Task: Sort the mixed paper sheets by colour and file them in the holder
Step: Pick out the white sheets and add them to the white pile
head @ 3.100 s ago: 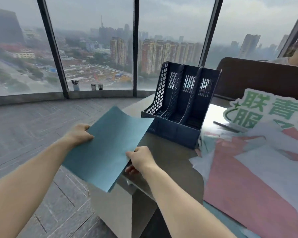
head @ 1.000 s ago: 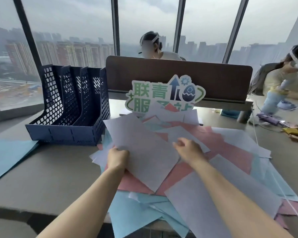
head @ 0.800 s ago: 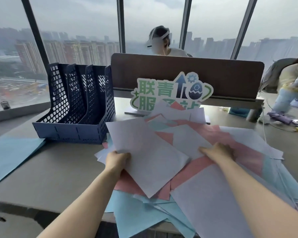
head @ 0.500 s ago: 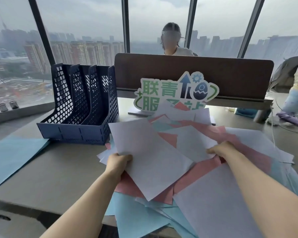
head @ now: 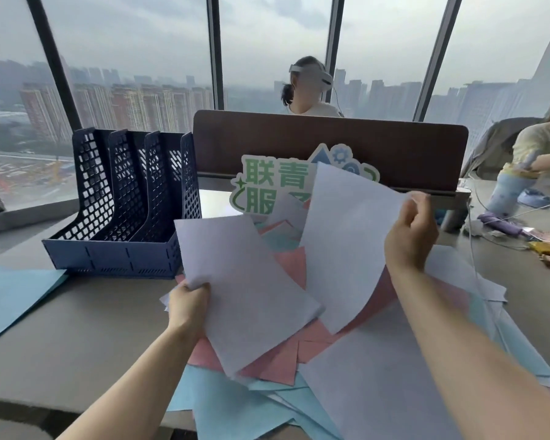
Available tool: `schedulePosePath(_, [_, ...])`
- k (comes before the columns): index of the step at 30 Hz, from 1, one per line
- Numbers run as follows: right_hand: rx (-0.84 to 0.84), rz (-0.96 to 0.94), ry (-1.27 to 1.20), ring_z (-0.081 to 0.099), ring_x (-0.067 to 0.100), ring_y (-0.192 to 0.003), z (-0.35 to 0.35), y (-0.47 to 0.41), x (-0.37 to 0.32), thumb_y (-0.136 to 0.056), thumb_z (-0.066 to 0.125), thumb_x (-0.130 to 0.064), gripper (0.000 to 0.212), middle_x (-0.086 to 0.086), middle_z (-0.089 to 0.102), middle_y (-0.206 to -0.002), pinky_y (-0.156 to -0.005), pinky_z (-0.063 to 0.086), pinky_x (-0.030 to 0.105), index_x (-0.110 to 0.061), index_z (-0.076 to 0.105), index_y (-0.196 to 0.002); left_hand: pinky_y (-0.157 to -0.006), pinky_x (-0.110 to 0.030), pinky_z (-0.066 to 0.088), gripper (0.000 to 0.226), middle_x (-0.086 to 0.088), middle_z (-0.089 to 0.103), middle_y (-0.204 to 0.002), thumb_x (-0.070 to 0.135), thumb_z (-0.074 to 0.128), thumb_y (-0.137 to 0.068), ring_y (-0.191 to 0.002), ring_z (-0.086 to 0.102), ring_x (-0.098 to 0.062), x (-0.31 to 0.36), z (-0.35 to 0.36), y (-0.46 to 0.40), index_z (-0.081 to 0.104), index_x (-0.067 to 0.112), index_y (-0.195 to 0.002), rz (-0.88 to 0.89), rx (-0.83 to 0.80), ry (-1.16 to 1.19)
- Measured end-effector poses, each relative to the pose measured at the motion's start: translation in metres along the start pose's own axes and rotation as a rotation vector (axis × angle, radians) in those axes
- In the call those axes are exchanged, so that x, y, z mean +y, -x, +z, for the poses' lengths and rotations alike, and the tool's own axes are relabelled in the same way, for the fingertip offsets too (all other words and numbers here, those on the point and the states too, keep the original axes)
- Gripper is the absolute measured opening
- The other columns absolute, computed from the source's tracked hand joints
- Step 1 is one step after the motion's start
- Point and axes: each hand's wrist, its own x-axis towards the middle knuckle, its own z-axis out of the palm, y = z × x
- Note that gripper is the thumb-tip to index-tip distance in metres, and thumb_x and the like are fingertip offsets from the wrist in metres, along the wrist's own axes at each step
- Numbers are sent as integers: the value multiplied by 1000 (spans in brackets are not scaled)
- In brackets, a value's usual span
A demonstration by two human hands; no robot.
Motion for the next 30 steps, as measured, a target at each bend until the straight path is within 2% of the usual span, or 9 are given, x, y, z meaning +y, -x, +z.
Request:
schedulePosePath(3, [-172,-254,-121,53,4,-80,3,-11,-54,-101,45,-16,19,-8,62,-91,-70,40,20,-5,61,-101,-69,-31,50,18,-3,66,-77,2,55,-85,-71,60,-22,19,-6,-4,69,13,-81,93,22,26])
schedulePosePath(6, [-259,-353,-230,53,1,-75,9,-19,-94,-100,49,-16,18,-7,63,-87,-69,40,16,-6,64,-98,-72,-36,52,21,-10,67,-80,0,53,-88,-70,61,-26,34,-14,-8,68,12,-79,65,-60,69])
schedulePosePath(9, [-270,-354,-271,49,6,-68,15,-32,-111,-99,52,-20,19,-5,60,-77,-64,39,19,-8,66,-96,-73,-41,54,24,-12,71,-82,0,50,-91,-70,66,-29,42,-24,-12,71,12,-89,60,-124,104])
schedulePosePath(13, [-407,-297,-185,44,6,-59,31,-41,-108,-98,53,-24,17,-11,53,-62,-61,37,21,-15,66,-94,-70,-39,57,27,-12,73,-80,-1,44,-96,-66,70,-27,49,-27,-10,69,10,-95,75,-274,155])
schedulePosePath(17, [-365,-216,-228,48,-2,-67,34,-49,-103,-97,52,-20,15,-15,58,-73,-66,40,18,-17,65,-91,-68,-41,57,28,-11,73,-82,-1,44,-96,-68,69,-28,54,-21,-7,68,12,-96,110,-318,153])
schedulePosePath(22, [-383,-224,-204,51,-7,-71,29,-68,-110,-98,51,-23,17,-16,61,-80,-69,41,17,-15,66,-95,-82,-44,54,26,-14,71,-90,1,45,-97,-77,66,-30,54,-21,-11,69,12,-97,110,-346,158])
schedulePosePath(24, [-372,-232,-192,51,-12,-70,27,-74,-114,-99,51,-22,17,-16,60,-81,-67,40,11,-14,66,-96,-83,-46,54,25,-14,72,-91,2,45,-98,-79,67,-31,54,-18,-11,69,12,-98,107,-351,170])
schedulePosePath(27, [-337,-233,-204,51,-12,-70,22,-86,-120,-98,51,-21,16,-16,60,-81,-66,39,10,-16,66,-95,-80,-44,56,24,-13,73,-89,5,46,-99,-76,69,-29,57,-15,-9,69,13,-98,114,-352,197])
schedulePosePath(30, [-343,-245,-186,48,-9,-63,19,-91,-123,-98,50,-21,15,-15,59,-76,-60,37,13,-19,65,-94,-88,-52,52,22,-16,71,-97,7,47,-98,-85,66,-33,60,-12,-11,69,13,-101,103,-374,225])
